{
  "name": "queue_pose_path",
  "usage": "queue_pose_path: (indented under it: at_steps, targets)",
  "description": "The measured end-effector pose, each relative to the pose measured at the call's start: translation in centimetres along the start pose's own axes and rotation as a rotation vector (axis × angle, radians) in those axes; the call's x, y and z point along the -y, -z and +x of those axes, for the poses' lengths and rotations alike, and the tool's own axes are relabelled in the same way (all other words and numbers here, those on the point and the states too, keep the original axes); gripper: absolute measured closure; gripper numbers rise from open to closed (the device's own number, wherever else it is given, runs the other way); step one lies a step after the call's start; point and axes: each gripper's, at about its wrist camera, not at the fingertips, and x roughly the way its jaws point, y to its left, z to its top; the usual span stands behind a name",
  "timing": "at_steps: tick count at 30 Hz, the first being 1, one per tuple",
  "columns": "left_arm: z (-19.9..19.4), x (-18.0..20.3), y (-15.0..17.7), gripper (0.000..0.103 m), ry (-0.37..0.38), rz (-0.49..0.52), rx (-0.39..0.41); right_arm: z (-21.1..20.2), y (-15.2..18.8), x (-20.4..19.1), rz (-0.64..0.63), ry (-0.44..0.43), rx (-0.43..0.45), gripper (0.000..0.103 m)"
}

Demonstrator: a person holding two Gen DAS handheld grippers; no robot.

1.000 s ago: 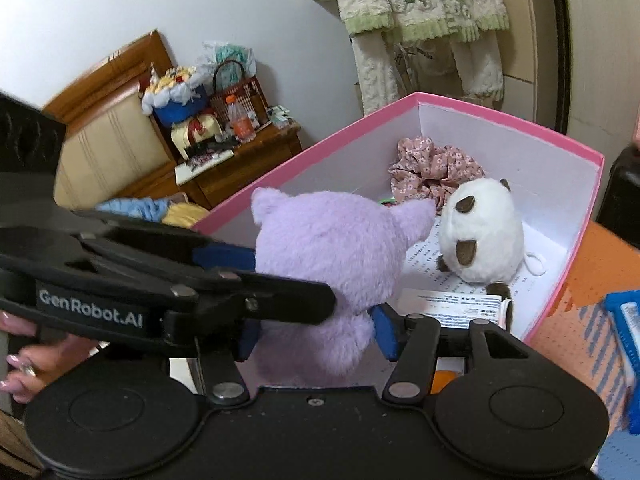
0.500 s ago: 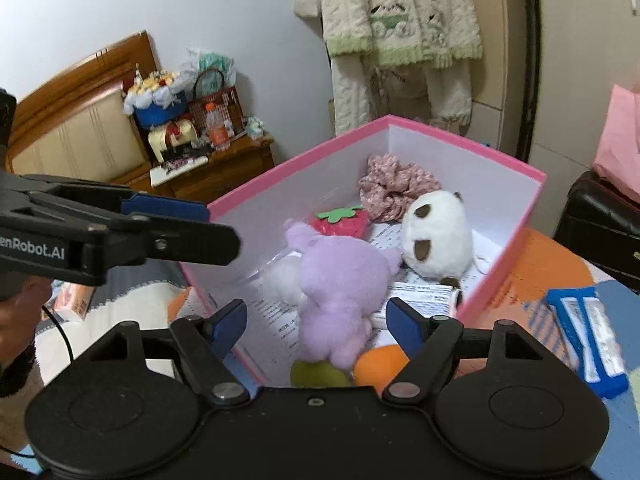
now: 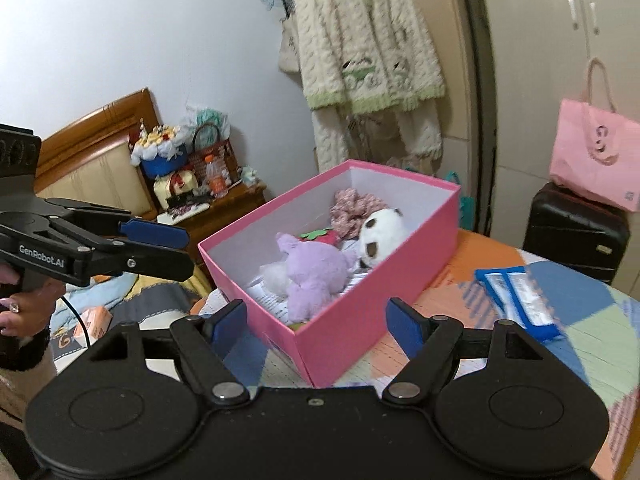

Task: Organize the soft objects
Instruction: 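Move the left tool back to the blue wipes pack on the quilt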

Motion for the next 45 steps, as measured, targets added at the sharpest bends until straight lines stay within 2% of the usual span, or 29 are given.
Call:
queue_pose_path:
  at_steps: [5,11,15,20,23,30,33,36,38,45]
  targets:
    - [0.9,3.5,-0.2,0.035,0.071,0.055,-0.005,-2.9,2.0,1.2,0.026,0.018,0.052,0.022]
    - [2.8,7.8,-1.0,0.034,0.159,0.126,-0.009,-5.2,3.6,2.3,-0.014,0.061,0.060,0.022]
    - [4.3,10.1,-1.8,0.032,0.219,0.141,0.013,-6.3,4.0,3.2,-0.038,0.079,0.079,0.022]
    - [7.0,11.6,-2.1,0.032,0.251,0.146,-0.008,-6.7,4.5,4.4,-0.060,0.096,0.104,0.022]
    - [8.8,11.7,-2.1,0.032,0.233,0.126,-0.017,-6.3,4.9,5.3,-0.082,0.102,0.115,0.022]
    - [14.0,10.8,-2.1,0.032,0.107,0.065,-0.017,-3.6,5.2,8.5,-0.088,0.101,0.090,0.022]
    - [16.3,10.0,-2.7,0.032,0.082,0.025,-0.013,-1.9,5.1,10.4,-0.084,0.100,0.077,0.022]
    - [18.1,9.2,-3.2,0.032,0.083,-0.036,-0.011,-0.5,4.9,11.7,-0.104,0.163,0.098,0.022]
    - [19.2,9.1,-3.3,0.032,0.056,-0.058,0.010,0.3,4.6,12.3,-0.132,0.193,0.098,0.022]
    - [23.4,9.0,-2.6,0.034,-0.014,-0.109,0.020,3.7,3.4,15.4,-0.162,0.146,0.034,0.019]
